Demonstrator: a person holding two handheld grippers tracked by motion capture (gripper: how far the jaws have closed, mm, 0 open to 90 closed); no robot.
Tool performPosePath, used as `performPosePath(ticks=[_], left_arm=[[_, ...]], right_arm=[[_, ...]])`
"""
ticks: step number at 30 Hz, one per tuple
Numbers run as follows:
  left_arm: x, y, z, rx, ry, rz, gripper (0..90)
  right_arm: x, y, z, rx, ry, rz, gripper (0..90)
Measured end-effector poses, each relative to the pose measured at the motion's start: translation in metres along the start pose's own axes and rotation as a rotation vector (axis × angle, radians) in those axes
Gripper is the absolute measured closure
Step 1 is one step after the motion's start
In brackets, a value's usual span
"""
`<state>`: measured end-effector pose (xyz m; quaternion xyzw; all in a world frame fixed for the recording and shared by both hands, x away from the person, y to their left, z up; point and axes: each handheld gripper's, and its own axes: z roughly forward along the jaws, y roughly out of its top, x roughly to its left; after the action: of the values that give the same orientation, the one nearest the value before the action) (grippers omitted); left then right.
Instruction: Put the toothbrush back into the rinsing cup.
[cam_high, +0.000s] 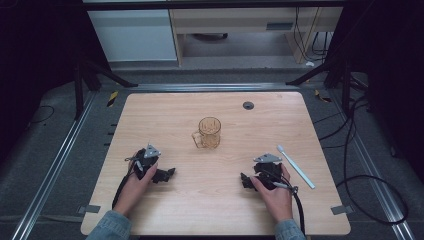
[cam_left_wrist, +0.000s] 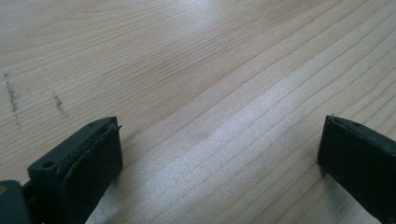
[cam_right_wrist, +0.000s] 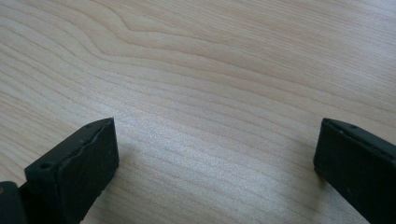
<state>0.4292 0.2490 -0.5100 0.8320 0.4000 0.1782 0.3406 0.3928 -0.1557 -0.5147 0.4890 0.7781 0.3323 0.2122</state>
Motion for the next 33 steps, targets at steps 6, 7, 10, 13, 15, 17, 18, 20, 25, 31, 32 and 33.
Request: performPosePath(ticks=[6, 7, 10, 13, 15, 17, 18, 20, 25, 31, 32, 33], left_arm=[[0.000, 0.000, 0.000, 0.000, 0.000, -0.001, 0.0], [0.000, 0.000, 0.000, 0.000, 0.000, -0.001, 0.0], [0.000, 0.000, 0.000, -0.002, 0.000, -0.003, 0.0], [0.000, 0.000, 0.000, 0.000, 0.000, -0.001, 0.0], [0.000, 0.000, 0.000, 0.000, 0.000, 0.000, 0.0], [0.000, 0.000, 0.000, 0.000, 0.000, 0.000, 0.0], [0.000, 0.000, 0.000, 0.000, 0.000, 0.000, 0.0], [0.000, 0.000, 0.000, 0.000, 0.000, -0.001, 0.0], [0.000, 0.000, 0.000, 0.000, 0.001, -0.001, 0.0], [0.000, 0.000, 0.000, 0.001, 0.002, -0.004, 0.0], [0.000, 0.000, 0.000, 0.001, 0.002, -0.003, 0.0], [0.000, 0.000, 0.000, 0.001, 0.002, -0.003, 0.0]], right_arm=[[0.000, 0.000, 0.000, -0.001, 0.009, 0.008, 0.6], [-0.001, 0.000, -0.001, 0.000, 0.014, 0.002, 0.6], [-0.005, 0.000, -0.004, 0.025, 0.034, -0.028, 3.9], [-0.008, 0.002, -0.012, 0.054, 0.037, -0.038, 6.5], [-0.012, 0.004, -0.022, 0.080, 0.031, -0.068, 9.7], [-0.018, 0.007, -0.037, 0.117, 0.021, -0.095, 11.5], [-0.020, 0.008, -0.042, 0.134, 0.022, -0.101, 12.4], [-0.024, 0.008, -0.048, 0.148, 0.015, -0.117, 14.4], [-0.042, 0.016, -0.074, 0.188, -0.031, -0.148, 22.3], [-0.066, 0.030, -0.096, 0.232, -0.031, -0.134, 29.1], [-0.070, 0.033, -0.098, 0.242, -0.029, -0.131, 29.8], [-0.073, 0.035, -0.100, 0.247, -0.036, -0.133, 30.8]])
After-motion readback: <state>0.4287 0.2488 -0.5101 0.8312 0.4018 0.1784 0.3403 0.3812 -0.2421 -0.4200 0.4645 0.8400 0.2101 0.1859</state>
